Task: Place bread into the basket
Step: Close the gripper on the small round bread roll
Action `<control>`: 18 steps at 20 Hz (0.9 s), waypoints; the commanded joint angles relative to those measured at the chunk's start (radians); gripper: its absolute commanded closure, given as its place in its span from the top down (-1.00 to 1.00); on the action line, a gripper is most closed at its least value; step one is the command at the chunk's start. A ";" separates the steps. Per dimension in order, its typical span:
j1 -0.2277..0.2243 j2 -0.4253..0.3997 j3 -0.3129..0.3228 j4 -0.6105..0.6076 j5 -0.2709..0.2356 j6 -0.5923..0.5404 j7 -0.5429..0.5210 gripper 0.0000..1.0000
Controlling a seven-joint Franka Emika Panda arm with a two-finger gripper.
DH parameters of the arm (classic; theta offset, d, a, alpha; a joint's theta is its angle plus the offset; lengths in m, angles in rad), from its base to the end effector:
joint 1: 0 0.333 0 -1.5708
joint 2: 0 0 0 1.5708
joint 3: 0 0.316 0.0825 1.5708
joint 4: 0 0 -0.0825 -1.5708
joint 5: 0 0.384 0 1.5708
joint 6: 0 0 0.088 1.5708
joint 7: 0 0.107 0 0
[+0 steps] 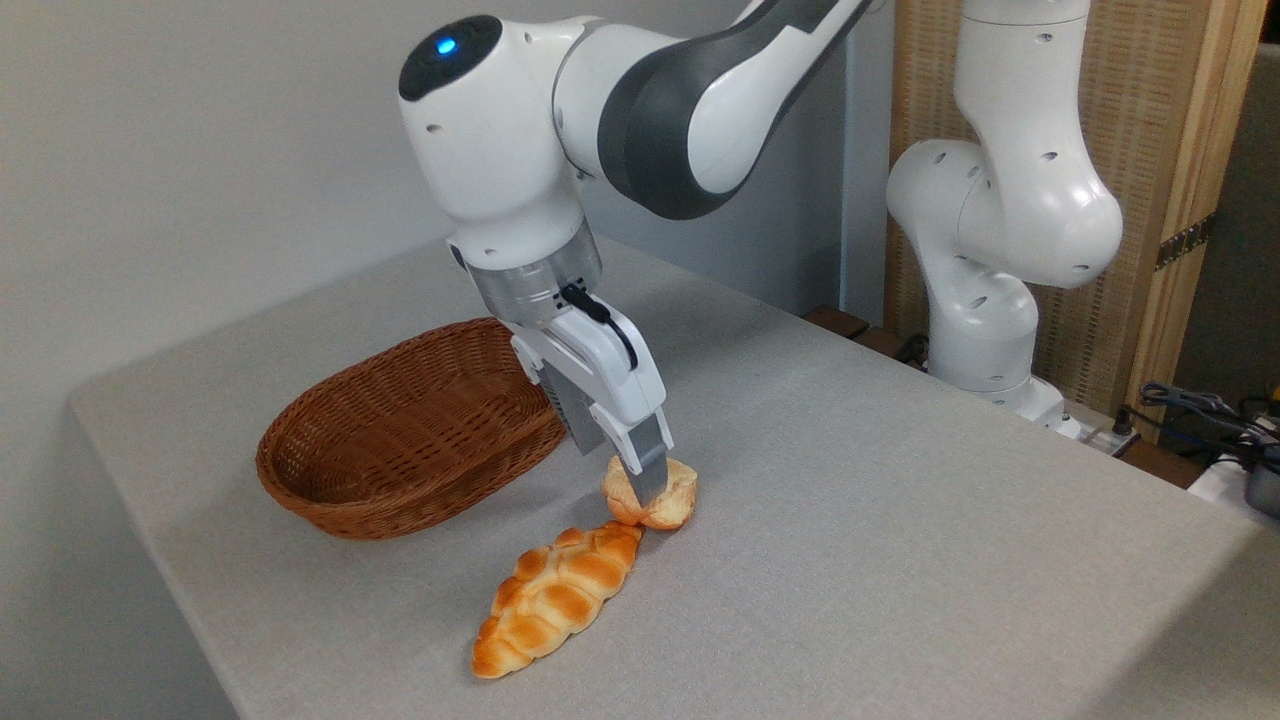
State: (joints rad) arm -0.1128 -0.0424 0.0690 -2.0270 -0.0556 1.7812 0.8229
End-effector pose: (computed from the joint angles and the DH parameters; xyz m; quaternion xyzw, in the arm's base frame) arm 0.5177 -0.0272 0.4509 0.9060 -0.4100 -0.0833 0.0644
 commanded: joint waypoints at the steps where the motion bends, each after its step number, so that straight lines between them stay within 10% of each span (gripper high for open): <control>1: -0.010 -0.027 0.008 -0.047 0.010 -0.006 0.025 1.00; 10: -0.013 -0.013 -0.002 -0.064 0.013 0.000 0.027 0.98; 13: -0.010 -0.013 0.000 -0.064 0.014 -0.008 0.062 0.28; 18: -0.008 -0.013 0.008 -0.062 0.014 -0.020 0.065 0.01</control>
State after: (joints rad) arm -0.1190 -0.0423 0.0649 -2.0817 -0.0555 1.7812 0.8638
